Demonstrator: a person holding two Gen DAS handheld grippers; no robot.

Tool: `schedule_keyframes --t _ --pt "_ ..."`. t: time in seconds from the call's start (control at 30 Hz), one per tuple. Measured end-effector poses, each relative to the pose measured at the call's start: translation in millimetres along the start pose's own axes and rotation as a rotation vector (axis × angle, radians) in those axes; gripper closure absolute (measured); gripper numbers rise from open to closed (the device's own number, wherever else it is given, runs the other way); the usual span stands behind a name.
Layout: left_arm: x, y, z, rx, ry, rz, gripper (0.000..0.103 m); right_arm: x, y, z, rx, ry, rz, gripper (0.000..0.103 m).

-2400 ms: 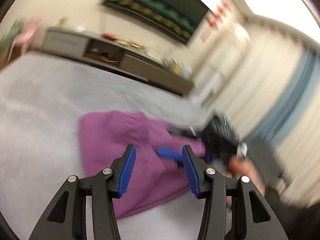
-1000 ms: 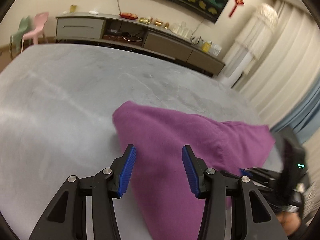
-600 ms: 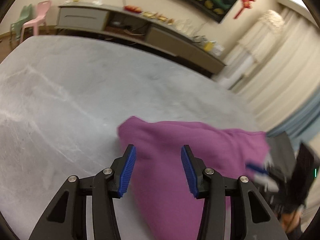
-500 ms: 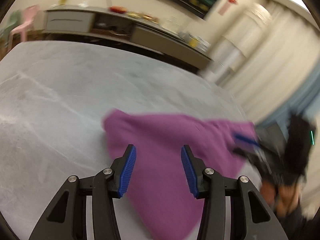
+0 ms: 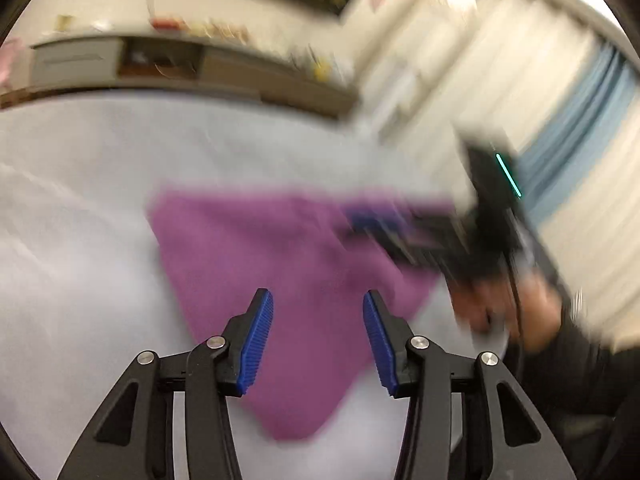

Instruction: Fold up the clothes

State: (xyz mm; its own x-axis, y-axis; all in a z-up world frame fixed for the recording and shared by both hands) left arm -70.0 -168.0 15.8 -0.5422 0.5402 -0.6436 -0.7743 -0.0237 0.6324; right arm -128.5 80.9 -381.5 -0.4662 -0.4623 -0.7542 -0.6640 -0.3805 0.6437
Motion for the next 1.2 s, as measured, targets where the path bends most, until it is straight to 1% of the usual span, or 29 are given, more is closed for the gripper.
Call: schedule_keyframes --t 0.03,0.07,0.1,0.13,0.17,0.2,0.23,0.27,0.3,0.33,0.43,0.5,0.53,0.6,0.63,0.67,0.7,0.73,0.77,0.8,0.83,0.87,0.9,0.97,1.03,1.07,1.1,1.13,1.2 --pt "2 13 -8 -0.032 0.017 0.032 0.053 -10 3 -9 -0.007 0.018 0.036 0.074" --pt "13 21 -17 -0.058 0.046 0.033 0.053 -12 -1 -17 -0.015 0.028 0.048 0.074" --pt "27 28 -27 -0.086 0.085 0.028 0.054 -10 -9 -27 -0.025 0.019 0.034 0.074" --pt "47 29 -41 -0.125 0.140 0.000 0.055 5 -23 -31 -0.033 -0.008 -0.005 0.074" --pt "68 26 -54 -0.167 0.185 -0.045 0.055 22 -38 -31 -0.029 -0.029 -0.044 0.074" --pt "86 20 -63 -0.194 0.215 -0.094 0.056 33 -49 -30 -0.018 -0.035 -0.065 0.072" --pt "99 15 -68 -0.203 0.246 -0.128 0.057 41 -54 -32 -0.022 -0.048 -0.056 0.070" --pt "104 15 -66 -0.182 0.265 -0.123 0.056 45 -53 -37 -0.040 -0.066 -0.032 0.070" --pt "105 19 -61 -0.159 0.289 -0.129 0.057 51 -48 -39 -0.042 -0.077 -0.039 0.070" --pt "103 22 -57 -0.158 0.304 -0.142 0.057 58 -43 -41 -0.027 -0.079 -0.054 0.068" --pt "75 25 -39 -0.152 0.216 -0.096 0.057 76 -29 -44 -0.019 -0.088 -0.073 0.066" --pt "54 13 -21 -0.098 0.166 -0.090 0.056 81 -23 -48 -0.021 -0.088 -0.072 0.066" --pt "48 0 -9 -0.054 0.151 -0.107 0.056 80 -18 -51 -0.015 -0.072 -0.064 0.066" --pt "35 -25 14 0.031 0.117 -0.140 0.056 61 -2 -42 0.035 -0.033 0.000 0.066" --pt "32 -38 22 0.069 0.098 -0.157 0.056 53 7 -37 0.064 -0.034 0.035 0.066" --pt "32 -51 27 0.100 0.090 -0.182 0.056 49 14 -31 0.081 -0.042 0.051 0.066" --pt "35 -61 29 0.122 0.095 -0.212 0.056 56 17 -29 0.087 -0.043 0.039 0.066" --pt "41 -69 28 0.140 0.122 -0.245 0.056 69 18 -29 0.091 -0.038 0.011 0.066" --pt "49 -79 22 0.148 0.167 -0.276 0.057 83 19 -29 0.095 -0.032 -0.017 0.067" --pt "54 -85 16 0.151 0.201 -0.295 0.069 98 18 -23 0.101 -0.019 -0.042 0.068" --pt "53 -84 9 0.141 0.218 -0.294 0.073 109 18 -18 0.116 0.011 -0.044 0.068" --pt "53 -84 1 0.132 0.235 -0.292 0.075 114 20 -23 0.140 0.045 -0.042 0.067" --pt "52 -83 -7 0.113 0.258 -0.288 0.079 119 22 -30 0.146 0.052 -0.051 0.065" --pt "44 -79 -26 0.058 0.324 -0.275 0.080 133 39 -49 0.078 0.022 -0.064 0.065" --pt "38 -75 -40 0.026 0.390 -0.271 0.080 150 57 -56 0.056 0.053 -0.070 0.065" --pt "36 -74 -42 0.018 0.400 -0.272 0.079 159 68 -60 0.055 0.084 -0.074 0.065" --pt "34 -73 -39 0.019 0.391 -0.272 0.075 167 73 -58 0.060 0.112 -0.080 0.065" --pt "32 -71 -34 0.022 0.376 -0.265 0.074 166 73 -50 0.080 0.137 -0.084 0.065" --pt "27 -63 -15 0.031 0.321 -0.225 0.070 147 77 -26 0.131 0.177 -0.070 0.062"
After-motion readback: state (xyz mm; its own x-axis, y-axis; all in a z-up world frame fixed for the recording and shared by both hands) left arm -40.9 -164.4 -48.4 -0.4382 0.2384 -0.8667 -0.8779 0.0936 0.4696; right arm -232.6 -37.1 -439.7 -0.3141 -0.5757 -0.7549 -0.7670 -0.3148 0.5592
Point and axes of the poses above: each gripper's, at about its wrist camera, not at the fingertips, and x roughly the way its jaws point, z to its right, y to its top, the point moved 7 cm from there along x, roughly the way its jaws point, and after that the axes turned 6 degrees about y, right-handed, at the moved point
